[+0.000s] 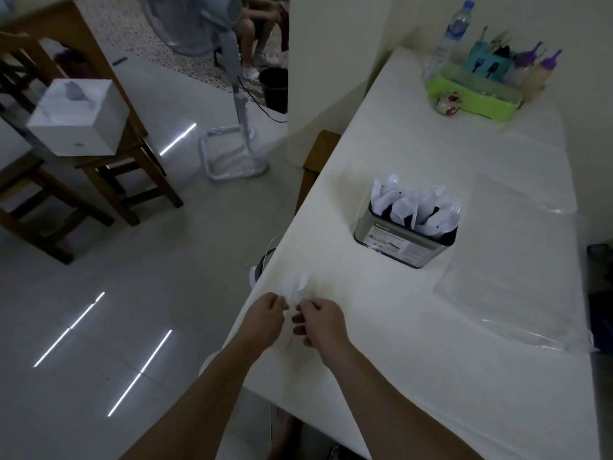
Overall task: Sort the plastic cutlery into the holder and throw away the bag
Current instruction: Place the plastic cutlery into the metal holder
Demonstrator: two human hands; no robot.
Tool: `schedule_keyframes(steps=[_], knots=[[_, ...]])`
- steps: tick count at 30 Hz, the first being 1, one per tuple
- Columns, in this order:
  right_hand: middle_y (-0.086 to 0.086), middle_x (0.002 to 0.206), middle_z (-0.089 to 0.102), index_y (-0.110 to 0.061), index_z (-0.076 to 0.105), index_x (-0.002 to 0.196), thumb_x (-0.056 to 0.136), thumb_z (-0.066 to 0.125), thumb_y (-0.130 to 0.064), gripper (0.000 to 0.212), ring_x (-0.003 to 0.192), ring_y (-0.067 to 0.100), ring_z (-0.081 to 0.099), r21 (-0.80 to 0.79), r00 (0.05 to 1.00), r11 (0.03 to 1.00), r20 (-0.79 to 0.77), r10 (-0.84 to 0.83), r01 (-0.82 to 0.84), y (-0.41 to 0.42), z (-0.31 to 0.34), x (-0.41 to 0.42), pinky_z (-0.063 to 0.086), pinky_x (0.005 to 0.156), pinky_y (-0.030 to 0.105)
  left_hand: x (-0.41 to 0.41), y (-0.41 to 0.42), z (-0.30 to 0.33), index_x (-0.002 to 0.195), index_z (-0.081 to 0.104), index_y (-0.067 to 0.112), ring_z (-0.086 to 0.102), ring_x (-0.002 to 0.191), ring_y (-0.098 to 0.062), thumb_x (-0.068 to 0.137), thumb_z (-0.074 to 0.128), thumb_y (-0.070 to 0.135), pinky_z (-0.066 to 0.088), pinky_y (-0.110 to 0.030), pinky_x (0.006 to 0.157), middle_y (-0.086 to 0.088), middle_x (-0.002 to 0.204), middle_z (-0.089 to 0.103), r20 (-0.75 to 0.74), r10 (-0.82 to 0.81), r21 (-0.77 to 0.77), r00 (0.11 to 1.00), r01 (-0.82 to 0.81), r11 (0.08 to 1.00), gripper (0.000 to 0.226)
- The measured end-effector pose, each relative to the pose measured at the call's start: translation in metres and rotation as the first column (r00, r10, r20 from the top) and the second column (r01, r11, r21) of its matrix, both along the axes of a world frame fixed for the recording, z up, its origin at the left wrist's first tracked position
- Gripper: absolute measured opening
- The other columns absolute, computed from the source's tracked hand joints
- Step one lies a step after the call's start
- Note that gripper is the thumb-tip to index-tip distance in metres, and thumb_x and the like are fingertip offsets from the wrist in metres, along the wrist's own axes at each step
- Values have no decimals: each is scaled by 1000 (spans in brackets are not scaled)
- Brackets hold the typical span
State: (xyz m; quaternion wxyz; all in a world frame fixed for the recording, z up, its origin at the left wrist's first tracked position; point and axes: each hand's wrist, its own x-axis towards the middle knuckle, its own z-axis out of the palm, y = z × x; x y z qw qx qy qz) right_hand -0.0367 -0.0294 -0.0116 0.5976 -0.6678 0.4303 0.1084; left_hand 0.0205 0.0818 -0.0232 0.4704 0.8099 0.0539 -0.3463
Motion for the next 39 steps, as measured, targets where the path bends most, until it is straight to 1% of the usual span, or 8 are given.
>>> schedule_keyframes(steps=[3,7,12,18,26,29,34,39], knots=[[4,69,72,-14,69,79,90,57,-40,31,60,21,70,-288,983,944,-128,128,-161,8,-15,6,61,61,36,5,15,0,90,63,14,47,55,-14,100,42,30,35,-26,51,-2,71,56,-18,101,-5,995,-102,995,28],[3,85,73,-11,70,89,86,64,-42,32,73,19,67,-462,937,823,-268,225,-330,16,-24,13,50,64,25,4,30,0,95,60,9,48,58,-17,96,49,35,38,-27,51,-5,75,56,-41,112,-16,993,-113,993,29],[9,65,71,-5,70,75,75,61,-21,19,57,26,71,-278,932,917,-302,198,-285,13,-20,24,60,53,33,4,32,2,96,57,4,52,56,-18,99,45,32,41,-26,49,-7,72,54,-51,127,-27,991,-129,991,30],[11,66,69,-4,70,73,82,66,-15,14,55,21,67,56,994,997,-93,57,-52,9,1,12,53,51,28,1,17,1,97,55,6,63,64,-21,102,39,28,48,-30,55,-11,83,65,-40,78,-17,996,-79,997,27],[9,70,74,-12,73,70,91,57,-26,31,63,26,73,-98,997,992,-12,78,-79,-19,25,-11,51,49,25,-13,-37,9,86,49,10,59,57,-22,103,36,31,45,-29,48,-10,76,63,48,-164,-40,985,166,985,30],[4,72,75,-13,75,79,93,51,-26,30,58,15,71,-211,995,973,-23,94,-96,-41,40,-21,50,50,25,-16,-59,14,77,45,20,54,64,-12,104,35,32,42,-26,58,-1,75,59,196,-289,-16,937,298,954,31],[6,85,71,-12,64,96,89,61,-48,37,54,14,67,-163,986,973,61,-158,166,-87,67,-27,46,46,24,-22,-96,37,79,46,28,54,67,-4,103,32,41,38,-19,59,5,75,56,320,-432,-85,843,480,873,31],[10,79,74,-11,67,90,86,71,-34,24,58,19,68,-197,973,961,162,-162,193,-134,95,-35,49,50,27,-24,-128,43,94,39,24,55,70,-16,100,37,42,42,-33,64,0,81,60,502,-605,72,618,667,742,19]])
